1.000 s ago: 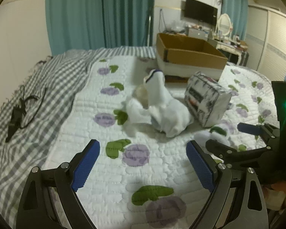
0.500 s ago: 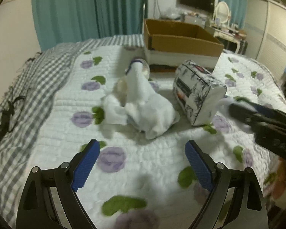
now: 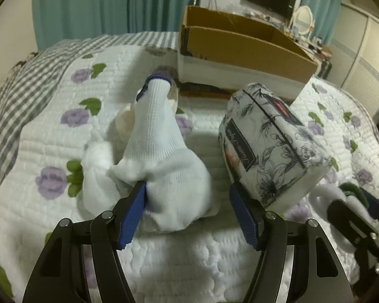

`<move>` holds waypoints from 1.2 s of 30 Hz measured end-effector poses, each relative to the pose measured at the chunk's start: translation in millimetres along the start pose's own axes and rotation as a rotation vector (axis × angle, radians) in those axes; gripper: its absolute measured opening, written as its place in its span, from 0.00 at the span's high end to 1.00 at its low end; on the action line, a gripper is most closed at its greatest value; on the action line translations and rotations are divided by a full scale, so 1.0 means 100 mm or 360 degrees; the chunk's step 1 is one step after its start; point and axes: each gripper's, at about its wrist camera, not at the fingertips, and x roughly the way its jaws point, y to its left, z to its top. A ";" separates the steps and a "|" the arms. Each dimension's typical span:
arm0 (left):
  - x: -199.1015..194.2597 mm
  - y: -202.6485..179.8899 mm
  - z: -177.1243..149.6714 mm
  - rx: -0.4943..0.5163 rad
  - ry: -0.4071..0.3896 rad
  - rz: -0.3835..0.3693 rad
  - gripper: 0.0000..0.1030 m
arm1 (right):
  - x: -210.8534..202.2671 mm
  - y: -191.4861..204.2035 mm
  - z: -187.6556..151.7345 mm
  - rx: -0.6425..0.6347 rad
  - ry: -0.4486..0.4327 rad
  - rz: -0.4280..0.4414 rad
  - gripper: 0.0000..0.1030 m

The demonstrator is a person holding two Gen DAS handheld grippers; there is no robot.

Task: Organize soft objects
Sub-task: 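Grasp the white knit glove with the left gripper while the right gripper holds the toy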

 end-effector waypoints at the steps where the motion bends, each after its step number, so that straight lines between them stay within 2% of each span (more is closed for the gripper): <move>1: 0.00 0.01 -0.02 0.0006 0.0002 0.0005 0.49 | 0.00 0.00 0.00 0.0000 0.0001 0.0001 0.36; 2: -0.01 0.01 -0.03 0.0020 -0.0001 0.0012 0.54 | 0.00 0.00 0.00 0.0001 -0.0002 0.0002 0.36; 5: -0.13 0.06 -0.08 0.0062 0.0002 -0.0022 0.62 | -0.04 -0.01 0.01 0.0019 -0.0027 0.0017 0.36; 8: -0.37 0.11 -0.19 0.0107 0.0002 -0.0056 0.64 | -0.14 0.01 0.01 0.0024 -0.0066 0.0029 0.36; 14: -1.02 0.10 -0.38 0.0232 -0.0122 -0.0149 0.66 | -0.43 0.15 0.03 -0.0031 -0.0165 0.0057 0.36; 16: -1.22 0.08 -0.35 0.0264 -0.0195 -0.0162 0.67 | -0.53 0.19 0.06 -0.0050 -0.0201 0.0065 0.36; 17: -1.34 0.08 -0.32 0.0281 -0.0248 -0.0165 0.73 | -0.61 0.20 0.08 -0.0058 -0.0228 0.0071 0.36; 19: -1.47 0.06 -0.23 0.0309 -0.0299 -0.0159 0.77 | -0.75 0.23 0.12 -0.0076 -0.0283 0.0073 0.36; 21: -1.55 0.04 -0.15 0.0357 -0.0330 -0.0173 0.78 | -0.87 0.24 0.18 -0.0091 -0.0336 0.0071 0.36; 23: -1.54 0.02 -0.14 0.0410 -0.0290 -0.0204 0.78 | -0.96 0.23 0.21 -0.0073 -0.0374 0.0090 0.36; 25: -1.46 0.02 -0.21 0.0406 -0.0238 -0.0195 0.74 | -0.97 0.21 0.21 -0.0048 -0.0373 0.0109 0.36; 27: -1.33 0.04 -0.34 0.0357 -0.0110 -0.0205 0.72 | -0.94 0.19 0.18 -0.0046 -0.0358 0.0093 0.36; 28: -1.24 0.05 -0.40 0.0320 -0.0037 -0.0211 0.66 | -0.91 0.17 0.16 -0.0044 -0.0343 0.0085 0.36; 30: -1.14 0.07 -0.53 0.0263 0.0050 -0.0184 0.65 | -0.86 0.14 0.13 -0.0031 -0.0324 0.0082 0.36; 32: -1.06 0.07 -0.63 0.0258 0.0094 -0.0189 0.62 | -0.80 0.10 0.10 -0.0017 -0.0304 0.0078 0.36; 33: -1.03 0.07 -0.67 0.0256 0.0110 -0.0188 0.57 | -0.78 0.09 0.09 -0.0013 -0.0298 0.0075 0.36; 34: -0.98 0.07 -0.69 0.0245 0.0124 -0.0177 0.43 | -0.76 0.07 0.08 -0.0011 -0.0291 0.0072 0.36; 35: -0.92 0.07 -0.71 0.0238 0.0151 -0.0182 0.33 | -0.75 0.06 0.08 -0.0009 -0.0285 0.0071 0.36; 36: -0.85 0.06 -0.72 0.0208 0.0143 -0.0189 0.33 | -0.73 0.06 0.07 -0.0007 -0.0280 0.0072 0.36</move>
